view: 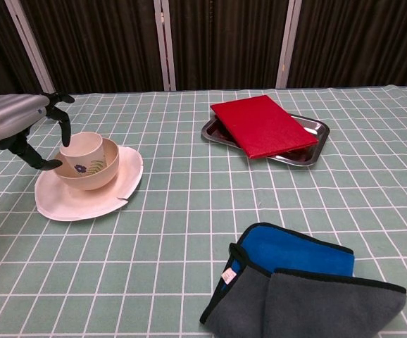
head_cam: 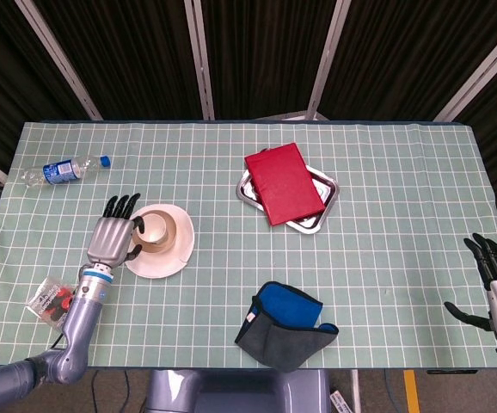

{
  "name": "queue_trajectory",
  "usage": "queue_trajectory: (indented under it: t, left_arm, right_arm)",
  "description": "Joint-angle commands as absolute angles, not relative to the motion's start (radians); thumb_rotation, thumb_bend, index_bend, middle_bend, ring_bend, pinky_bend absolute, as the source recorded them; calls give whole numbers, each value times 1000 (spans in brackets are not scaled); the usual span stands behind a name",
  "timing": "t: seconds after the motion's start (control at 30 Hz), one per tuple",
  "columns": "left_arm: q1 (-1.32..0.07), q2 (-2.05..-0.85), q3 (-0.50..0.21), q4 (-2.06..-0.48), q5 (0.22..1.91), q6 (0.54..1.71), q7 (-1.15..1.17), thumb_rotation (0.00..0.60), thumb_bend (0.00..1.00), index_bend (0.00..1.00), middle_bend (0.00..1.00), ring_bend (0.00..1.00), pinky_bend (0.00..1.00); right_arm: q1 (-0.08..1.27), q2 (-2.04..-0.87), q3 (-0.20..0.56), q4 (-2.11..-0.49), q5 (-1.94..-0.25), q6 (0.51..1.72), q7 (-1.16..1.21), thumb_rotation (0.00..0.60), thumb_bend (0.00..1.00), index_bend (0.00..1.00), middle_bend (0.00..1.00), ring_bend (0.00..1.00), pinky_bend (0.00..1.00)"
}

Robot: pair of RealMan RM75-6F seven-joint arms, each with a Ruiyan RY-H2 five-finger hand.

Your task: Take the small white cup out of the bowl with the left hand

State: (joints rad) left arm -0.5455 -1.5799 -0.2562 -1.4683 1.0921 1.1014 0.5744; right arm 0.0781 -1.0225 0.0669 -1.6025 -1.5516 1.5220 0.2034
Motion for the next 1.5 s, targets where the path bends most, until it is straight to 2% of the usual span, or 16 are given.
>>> queue_trajectory:
  t: [0.03,0.17,0.33,0.43,0.63,0.93,1.17,1.4,1.5]
  left_arm:
    - [-561,-1595,-260,-1451,1081,1091,568,600,311,514,0,0,0]
    - [-589,-1623,-260,-1416,1056,1068,578,600,359,565,0,0,0]
    - [-597,-1634,-250,-1406,1047,1073,589,600,517,633,0,0,0]
    - [-593,-1633,-239,-1413,1054,1095,589,600,567,639,0,0,0]
    - [-570,-1581,-237,-1476,1109,1164,536,600,572,641,0,0,0]
    - [-497,-1410,-236,-1565,1171,1252,436,600,571,631,0,0,0]
    - [-458,-1369,-200,-1457,1098,1176,360,600,572,625,0,0,0]
    - [-466,-1430,-190,-1270,993,1027,276,600,571,625,0,0,0]
    - [-475,-1450,-190,-1222,986,1002,263,600,574,626,0,0,0]
  right_arm:
    - [78,-1022,68,-1603,-1551,1522,205,600,33,36,0,0,0]
    - [78,-1020,70,-1600,-1545,1520,215,600,35,37,0,0,0]
    - [79,-1018,71,-1598,-1545,1520,221,600,33,37,0,0,0]
    - [78,-1017,71,-1598,-1547,1521,224,600,32,37,0,0,0]
    - [77,-1019,70,-1598,-1551,1525,220,600,34,37,0,0,0]
    - [76,-1022,69,-1600,-1555,1528,211,600,34,37,0,0,0]
    - [77,-1028,67,-1604,-1558,1526,192,600,34,37,0,0,0]
    - [79,-1033,68,-1605,-1550,1518,178,600,33,37,0,0,0]
    - [80,-1032,70,-1603,-1546,1515,183,600,34,37,0,0,0]
